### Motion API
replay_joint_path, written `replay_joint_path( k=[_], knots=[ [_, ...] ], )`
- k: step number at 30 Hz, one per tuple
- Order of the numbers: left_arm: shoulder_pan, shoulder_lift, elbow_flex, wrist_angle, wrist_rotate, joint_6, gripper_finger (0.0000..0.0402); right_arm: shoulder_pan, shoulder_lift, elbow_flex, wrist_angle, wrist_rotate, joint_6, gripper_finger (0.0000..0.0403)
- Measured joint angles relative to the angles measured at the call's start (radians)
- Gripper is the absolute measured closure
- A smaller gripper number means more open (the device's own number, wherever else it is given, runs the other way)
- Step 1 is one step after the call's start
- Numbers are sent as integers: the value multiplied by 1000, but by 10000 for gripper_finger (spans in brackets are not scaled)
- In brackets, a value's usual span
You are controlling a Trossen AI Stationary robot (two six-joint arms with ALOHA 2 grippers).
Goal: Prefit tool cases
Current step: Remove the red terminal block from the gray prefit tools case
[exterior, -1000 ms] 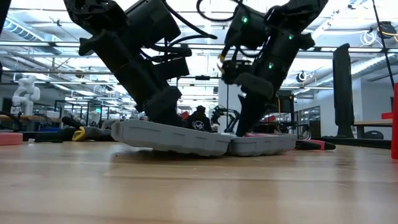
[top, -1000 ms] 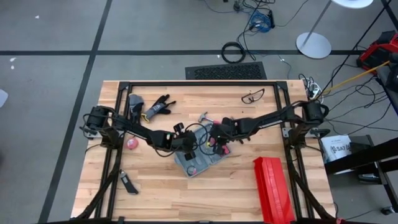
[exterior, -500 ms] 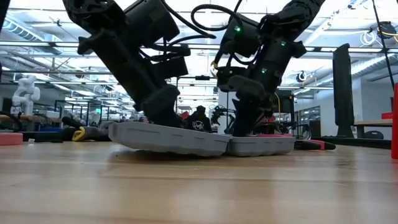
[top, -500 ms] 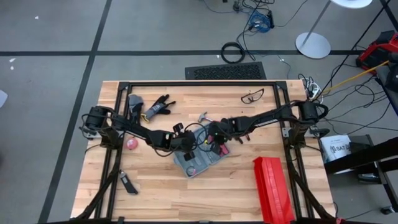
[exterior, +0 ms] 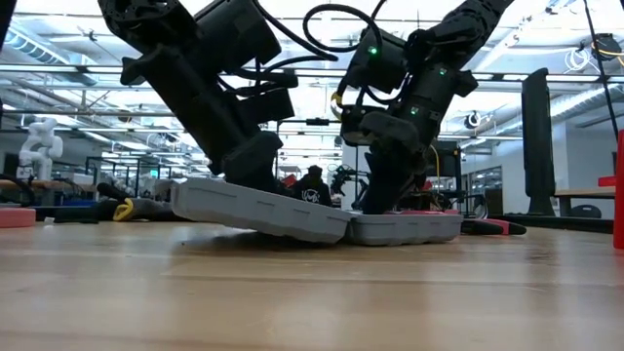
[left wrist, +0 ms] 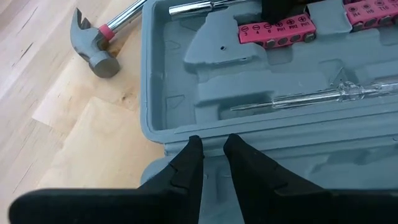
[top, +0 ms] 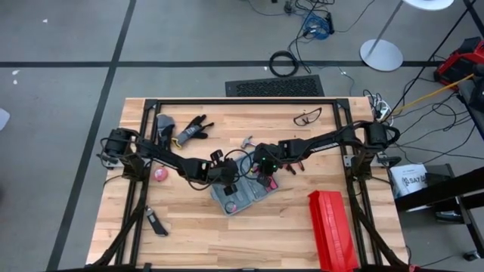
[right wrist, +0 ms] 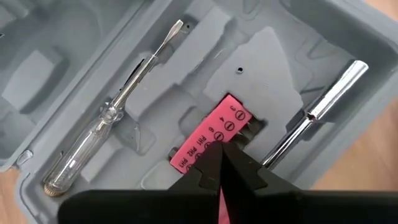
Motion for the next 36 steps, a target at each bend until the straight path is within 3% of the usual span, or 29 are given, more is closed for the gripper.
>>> replay_joint_path(
  k=[12, 27, 36],
  knots=[
    [2, 3, 2, 17, 8, 1, 315, 4, -53, 1, 47, -22, -10, 403],
    [2, 3, 2, 12, 7, -2, 315, 54, -121, 4, -138, 165, 59, 403],
    [1, 3, 0, 53, 4, 25, 315, 54, -74, 5, -141, 171, 41, 403]
  ],
)
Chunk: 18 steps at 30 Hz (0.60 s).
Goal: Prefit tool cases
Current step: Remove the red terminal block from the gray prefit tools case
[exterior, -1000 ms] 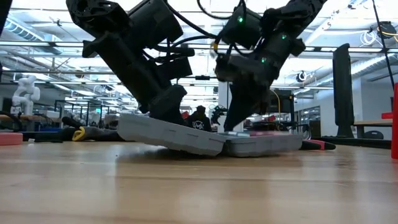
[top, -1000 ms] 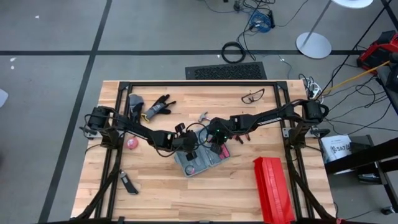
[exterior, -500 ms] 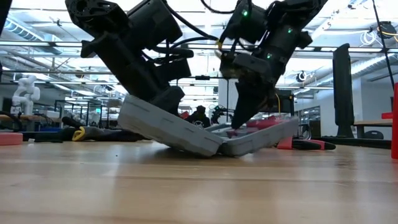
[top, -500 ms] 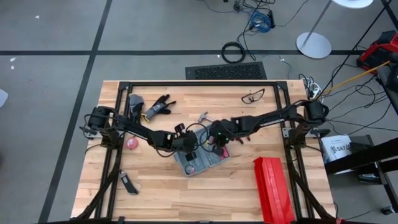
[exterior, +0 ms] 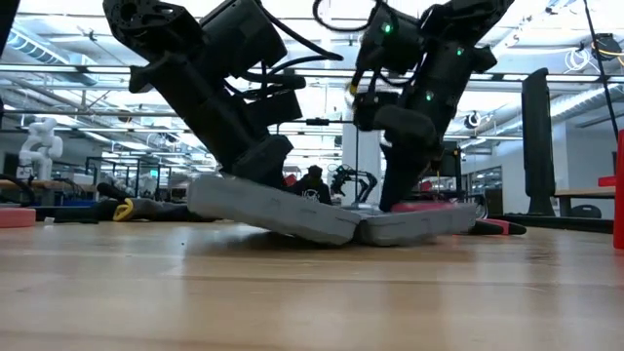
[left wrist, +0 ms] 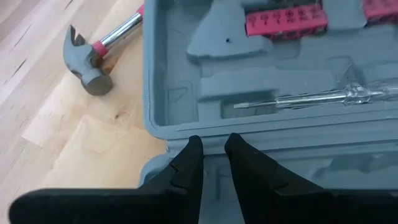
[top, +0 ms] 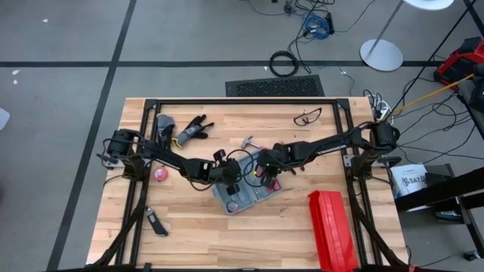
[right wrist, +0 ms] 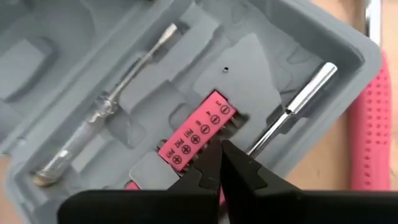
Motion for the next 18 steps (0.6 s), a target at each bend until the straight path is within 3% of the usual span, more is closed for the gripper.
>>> replay_joint_path(
  k=[9, 18],
  knots=[
    [0, 0, -1, 17, -4, 1, 315, 0, 89, 6, 24, -4, -18, 403],
    [16, 1, -3, 43, 0, 1, 316, -2, 96, 2, 45, -29, -40, 403]
  ],
)
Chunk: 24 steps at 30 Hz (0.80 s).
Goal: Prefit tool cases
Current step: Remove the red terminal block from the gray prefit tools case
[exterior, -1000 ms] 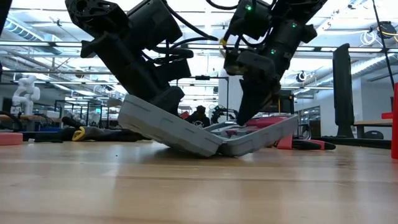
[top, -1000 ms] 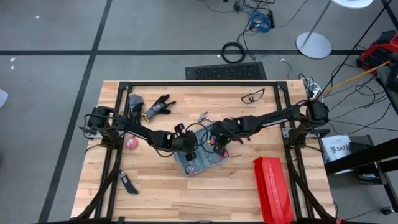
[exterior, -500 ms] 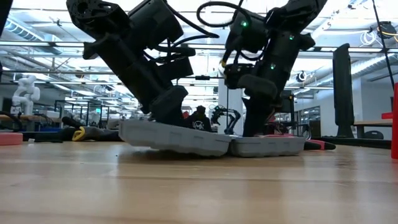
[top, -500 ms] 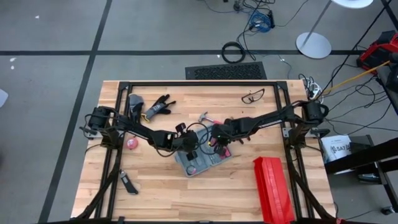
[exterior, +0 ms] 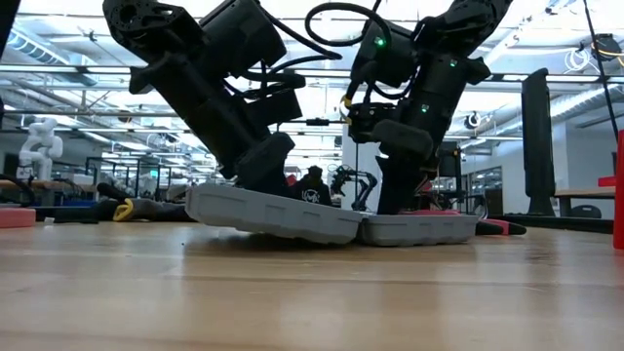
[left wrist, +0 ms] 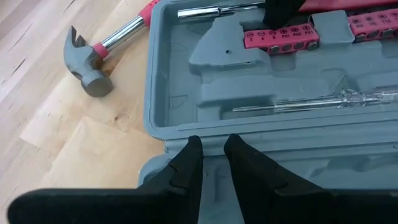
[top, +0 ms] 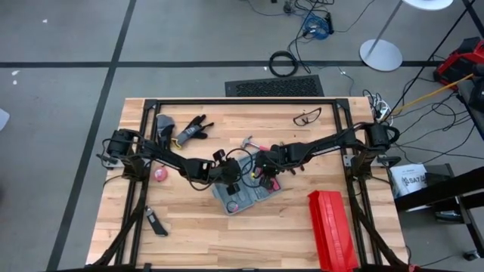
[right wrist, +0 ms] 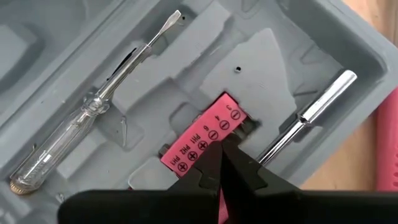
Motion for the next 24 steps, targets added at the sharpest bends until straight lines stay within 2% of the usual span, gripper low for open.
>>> replay_joint_path(
  k=[5, 9, 13, 16, 24],
  knots=[
    [-3, -9, 0, 2, 0, 6, 316, -9, 3, 0, -3, -8, 0, 403],
    [-32, -80, 6, 4, 28, 34, 316, -13, 6, 1, -3, -8, 6, 403],
    [-37, -118, 25, 154, 127, 95, 316, -13, 7, 0, 11, -7, 0, 403],
    [-6, -49, 22, 206, 181, 81, 316, -14, 7, 0, 11, -7, -2, 403],
    [51, 156, 29, 283, 237, -66, 316, -10, 6, -1, 0, -3, -10, 403]
  ],
)
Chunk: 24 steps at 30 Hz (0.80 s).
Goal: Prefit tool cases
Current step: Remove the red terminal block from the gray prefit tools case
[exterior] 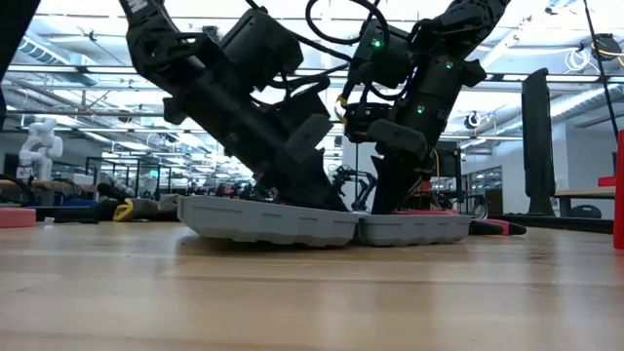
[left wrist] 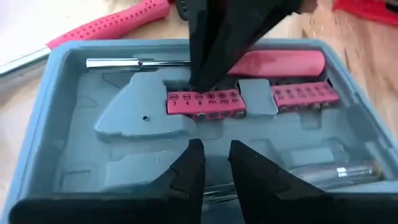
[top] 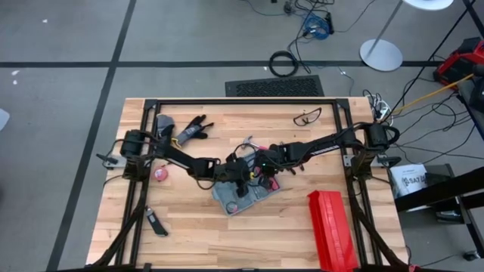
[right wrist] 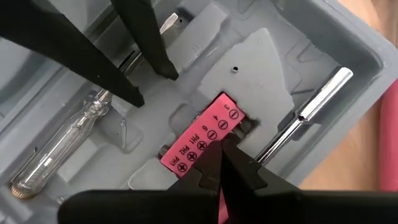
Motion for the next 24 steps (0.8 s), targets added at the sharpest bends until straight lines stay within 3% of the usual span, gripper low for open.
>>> replay_joint_path(
  k=[24],
  knots=[
    [-2, 40, -6, 35, 18, 14, 316, -51, 5, -6, 166, -205, -27, 403]
  ],
)
